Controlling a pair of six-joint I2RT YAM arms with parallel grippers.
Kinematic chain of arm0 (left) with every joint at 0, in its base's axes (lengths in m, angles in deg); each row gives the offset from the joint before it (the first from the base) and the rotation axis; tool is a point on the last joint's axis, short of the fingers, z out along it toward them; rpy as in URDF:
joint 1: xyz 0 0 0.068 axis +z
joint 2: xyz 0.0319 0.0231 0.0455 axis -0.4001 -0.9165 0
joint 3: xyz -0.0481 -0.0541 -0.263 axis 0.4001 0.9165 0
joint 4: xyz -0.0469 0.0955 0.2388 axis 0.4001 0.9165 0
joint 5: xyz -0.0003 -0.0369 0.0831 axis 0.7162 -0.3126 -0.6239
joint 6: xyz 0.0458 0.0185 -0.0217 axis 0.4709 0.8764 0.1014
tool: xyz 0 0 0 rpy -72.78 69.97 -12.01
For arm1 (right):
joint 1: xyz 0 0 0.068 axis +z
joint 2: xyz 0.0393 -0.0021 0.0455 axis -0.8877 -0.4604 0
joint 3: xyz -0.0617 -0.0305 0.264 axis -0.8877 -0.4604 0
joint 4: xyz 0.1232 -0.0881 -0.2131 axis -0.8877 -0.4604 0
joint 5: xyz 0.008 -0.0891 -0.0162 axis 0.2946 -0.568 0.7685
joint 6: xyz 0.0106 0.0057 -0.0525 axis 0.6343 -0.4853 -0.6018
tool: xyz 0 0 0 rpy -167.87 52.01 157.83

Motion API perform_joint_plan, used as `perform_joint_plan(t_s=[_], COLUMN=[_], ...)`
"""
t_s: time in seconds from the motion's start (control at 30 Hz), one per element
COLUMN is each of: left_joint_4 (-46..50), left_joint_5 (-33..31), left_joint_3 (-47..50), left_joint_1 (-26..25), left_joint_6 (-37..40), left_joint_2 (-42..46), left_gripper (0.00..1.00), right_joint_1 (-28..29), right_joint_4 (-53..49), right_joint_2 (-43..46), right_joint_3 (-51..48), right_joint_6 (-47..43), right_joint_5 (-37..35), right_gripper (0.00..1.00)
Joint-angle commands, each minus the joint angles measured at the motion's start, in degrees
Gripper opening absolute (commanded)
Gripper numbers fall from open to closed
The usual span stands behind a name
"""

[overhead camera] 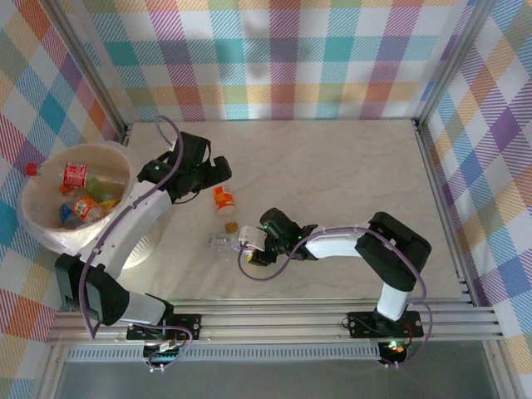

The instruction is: Put the plastic bottles in the bin

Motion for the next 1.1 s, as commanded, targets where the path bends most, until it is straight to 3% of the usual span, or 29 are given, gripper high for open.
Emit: perform_joint_plan(t_s=[0.0, 0.17, 0.4, 0.67, 0.8, 1.07], left_joint_4=[-2.18, -4.08, -8.40, -11.08, -10.66, -13.17], left_joint_5=[5.11, 8.34, 10.89, 16.41, 19.24, 21.95], left_joint_3=[-0.70, -0.83, 1.49, 3.69, 3.44, 4.43], left_joint_1=[0.11, 0.15, 0.19, 0.17, 0.11, 0.11], left_joint_6=[1.65, 1.46, 1.04, 1.87, 1.27, -1.54], left_joint_2=[3.08, 6.03, 11.40, 13.01, 11.25, 9.25], left_gripper=[1.00, 1.00, 1.00, 1.00, 1.00, 1.00], right_joint_1=[-0.37, -0.77, -3.33, -4.86, -4.76, -4.68], right_joint_4=[2.98, 8.00, 13.30, 12.45, 14.91, 19.47], right_joint_2=[4.31, 8.42, 12.97, 15.89, 15.89, 14.69], right_joint_3=[-0.54, -3.10, -4.38, -0.25, 1.77, 3.91], right_joint_6=[4.45, 10.46, 26.05, 38.73, 38.00, 37.75], right_joint_5=[-0.02, -0.86, -4.58, -4.75, 0.46, 0.64], right_gripper=[0.44, 0.45, 0.45, 0.44, 0.45, 0.49])
